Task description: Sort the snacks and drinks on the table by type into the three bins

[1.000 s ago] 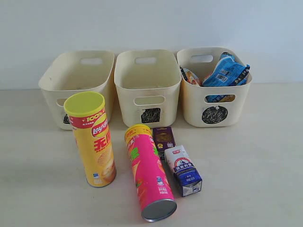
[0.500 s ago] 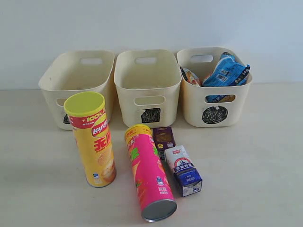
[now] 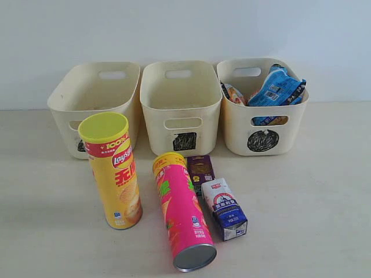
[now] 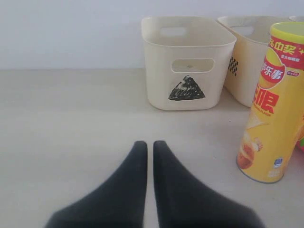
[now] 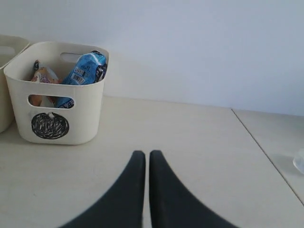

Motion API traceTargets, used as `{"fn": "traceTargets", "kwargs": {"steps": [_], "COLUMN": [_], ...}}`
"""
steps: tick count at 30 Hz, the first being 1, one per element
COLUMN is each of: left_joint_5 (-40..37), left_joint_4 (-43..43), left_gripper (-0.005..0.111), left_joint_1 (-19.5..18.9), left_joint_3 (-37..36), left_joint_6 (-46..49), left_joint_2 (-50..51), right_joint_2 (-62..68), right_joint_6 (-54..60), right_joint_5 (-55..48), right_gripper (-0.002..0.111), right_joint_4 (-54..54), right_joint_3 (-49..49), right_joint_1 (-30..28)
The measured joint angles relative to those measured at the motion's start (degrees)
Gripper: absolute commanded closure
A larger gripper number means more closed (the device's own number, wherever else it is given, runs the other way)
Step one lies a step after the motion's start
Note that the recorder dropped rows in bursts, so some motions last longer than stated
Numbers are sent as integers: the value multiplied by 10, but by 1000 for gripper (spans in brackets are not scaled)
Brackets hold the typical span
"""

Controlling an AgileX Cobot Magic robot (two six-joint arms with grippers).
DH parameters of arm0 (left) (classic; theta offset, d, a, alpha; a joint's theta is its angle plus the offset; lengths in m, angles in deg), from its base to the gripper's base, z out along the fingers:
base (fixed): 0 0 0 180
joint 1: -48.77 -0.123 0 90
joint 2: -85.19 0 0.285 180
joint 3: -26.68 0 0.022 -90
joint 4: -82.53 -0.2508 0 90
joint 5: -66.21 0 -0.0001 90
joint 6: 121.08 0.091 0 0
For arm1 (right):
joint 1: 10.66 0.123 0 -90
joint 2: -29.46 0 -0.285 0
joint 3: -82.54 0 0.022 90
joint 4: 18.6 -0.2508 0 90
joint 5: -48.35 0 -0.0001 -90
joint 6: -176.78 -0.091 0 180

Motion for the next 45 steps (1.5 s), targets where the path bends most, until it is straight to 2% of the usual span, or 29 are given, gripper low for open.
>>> {"fn": "traceTargets", "kwargs": {"steps": [3,9,14,28,45], "left_joint_5": [0,0,0,0,0], "left_joint_4": [0,0,0,0,0], "left_gripper": [103,103,103,103,103], "left_joint_1": [0,0,0,0,0], "left_joint_3": [0,0,0,0,0], "left_joint_6": [0,0,0,0,0], "left_joint_2": [0,0,0,0,0], "right_joint_2": [-50,-57,-105,-110,-110], "right_joint_6": [1,1,1,18,9], "right_joint_5": [-16,-19,-23,-89,-94], "right_gripper": [108,108,108,108,108], "right_joint_4": [-2,-20,-42,-61,-62], "right_joint_3": [28,37,82,85,85], "right_joint_1": [0,0,0,0,0]}}
